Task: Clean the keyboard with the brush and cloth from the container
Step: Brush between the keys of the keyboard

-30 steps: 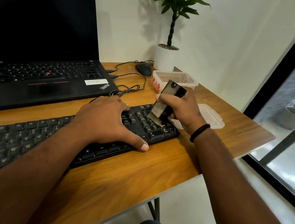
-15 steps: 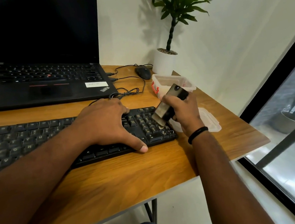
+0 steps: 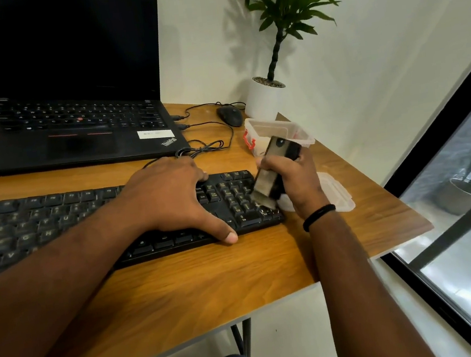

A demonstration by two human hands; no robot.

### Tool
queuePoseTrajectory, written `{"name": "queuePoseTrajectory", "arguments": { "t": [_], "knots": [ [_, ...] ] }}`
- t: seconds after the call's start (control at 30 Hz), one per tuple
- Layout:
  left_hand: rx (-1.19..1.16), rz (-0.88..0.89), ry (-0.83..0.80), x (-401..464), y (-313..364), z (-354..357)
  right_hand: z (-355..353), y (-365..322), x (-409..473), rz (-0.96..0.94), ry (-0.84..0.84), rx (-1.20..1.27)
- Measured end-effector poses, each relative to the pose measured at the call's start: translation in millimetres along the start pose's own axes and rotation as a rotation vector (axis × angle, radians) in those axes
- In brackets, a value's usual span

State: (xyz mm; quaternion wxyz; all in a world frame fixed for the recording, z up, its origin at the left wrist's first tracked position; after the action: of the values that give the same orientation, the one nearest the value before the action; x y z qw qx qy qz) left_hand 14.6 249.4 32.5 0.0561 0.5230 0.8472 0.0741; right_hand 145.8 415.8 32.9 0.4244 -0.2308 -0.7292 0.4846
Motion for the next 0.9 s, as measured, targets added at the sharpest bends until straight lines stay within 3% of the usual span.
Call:
{"name": "queuePoseTrajectory", "arguments": {
  "t": [0.07, 0.2, 0.3, 0.43, 0.57, 0.73, 0.83, 0.9],
  "knots": [
    [-0.006, -0.004, 0.001, 0, 0, -1, -7, -3, 1, -0.048, 0.078, -0.061],
    [-0.004, 0.003, 0.001, 0, 1, 0, -2, 0, -3, 0.034, -0.075, 0.070],
    [-0.004, -0.002, -0.004, 0, 0, -1, -7, -5, -2, -0.036, 0.022, -0.009],
    [-0.003, 0.007, 0.013, 0, 0, 0, -3, 1, -9, 0.049, -0.208, 0.155],
    [-0.018, 0.003, 0.006, 0, -1, 0, -14, 0, -6, -0.009, 0.055, -0.030],
    [-0.007, 0.009, 0.009, 1, -1, 0, -5, -2, -13, -0.017, -0.128, 0.116],
    [-0.006, 0.005, 0.013, 2, -2, 0, 1, -8, -13, -0.070, -0.043, 0.022],
    [-0.006, 0.005, 0.012, 2, -2, -1, 4, -7, -12, -0.049, -0.072, 0.046]
  ]
}}
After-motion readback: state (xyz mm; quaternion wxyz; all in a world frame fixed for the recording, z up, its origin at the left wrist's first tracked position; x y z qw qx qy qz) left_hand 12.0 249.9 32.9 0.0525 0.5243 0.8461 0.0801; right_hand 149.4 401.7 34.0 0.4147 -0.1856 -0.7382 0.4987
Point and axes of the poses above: each hand's wrist, its own x-axis towards the middle knuckle, its own z-axis out of the palm, y = z × x, the point moved 6 cm from there along x, towards the middle knuckle, and after that the axes turned 6 degrees about -z, right-handed, at the moved point
